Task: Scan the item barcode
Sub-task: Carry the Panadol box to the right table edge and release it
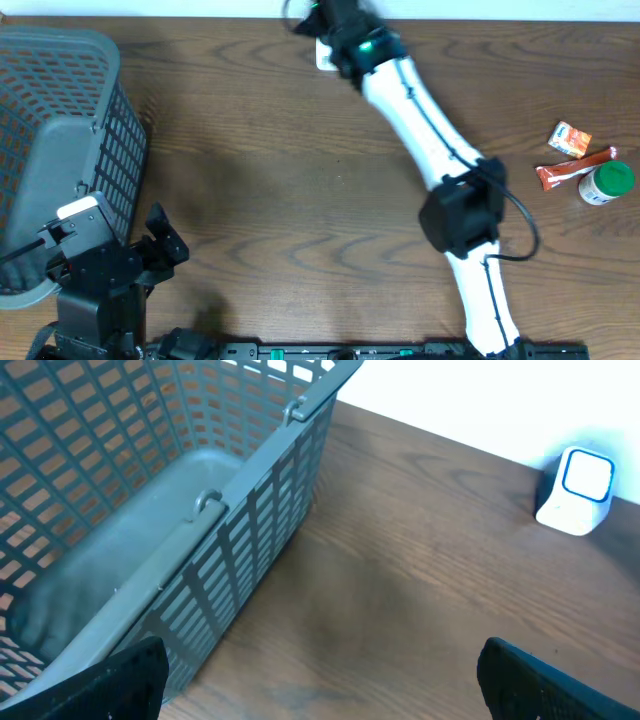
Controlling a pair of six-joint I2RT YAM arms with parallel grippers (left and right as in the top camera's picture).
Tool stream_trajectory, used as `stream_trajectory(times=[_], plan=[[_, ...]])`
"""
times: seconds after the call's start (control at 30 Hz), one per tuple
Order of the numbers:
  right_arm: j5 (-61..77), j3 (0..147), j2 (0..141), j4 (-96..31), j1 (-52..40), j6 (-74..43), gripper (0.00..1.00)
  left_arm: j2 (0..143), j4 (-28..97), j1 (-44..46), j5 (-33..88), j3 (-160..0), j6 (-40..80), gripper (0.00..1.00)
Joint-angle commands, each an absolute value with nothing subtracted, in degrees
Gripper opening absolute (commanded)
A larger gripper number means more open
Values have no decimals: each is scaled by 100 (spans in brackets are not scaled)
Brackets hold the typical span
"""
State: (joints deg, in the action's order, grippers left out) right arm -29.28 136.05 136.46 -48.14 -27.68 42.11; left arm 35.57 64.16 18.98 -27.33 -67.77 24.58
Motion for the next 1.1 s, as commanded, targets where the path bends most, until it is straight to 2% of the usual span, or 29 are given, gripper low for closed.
stream_trajectory(times=[0.0,0.13,0.27,0.53,0.57,0.6,0.77,1.07], plan=[[-3006,13566,13771,-5916,-2095,3350,29,3553,6427,1905,-2768,-6849,2423,98],[-2803,13463,13771,-6163,-1439,2589,24,3553,6427,1905,-2768,-6849,2423,98],[-2102,13207,13771,-6392,-543,2246,35,3553,6427,1905,-2768,-6849,2423,98],[-1557,12479,13771,-6556,1188,1304,36,3553,6425,1905,-2768,-6849,2423,98],[-1485,12481,13771,-6615,1332,1179,48,3553,6427,1905,-2768,-6849,2423,98],[-1321,12481,13751,-6709,1564,1052,99,3553,6427,1905,-2768,-6849,2423,98],[-307,12591,13253,-6877,2115,880,99,3553,6427,1905,-2768,-6849,2423,98],[3879,12696,10204,-6038,3277,-246,99,3553,6427,1905,-2768,-6849,2423,98]])
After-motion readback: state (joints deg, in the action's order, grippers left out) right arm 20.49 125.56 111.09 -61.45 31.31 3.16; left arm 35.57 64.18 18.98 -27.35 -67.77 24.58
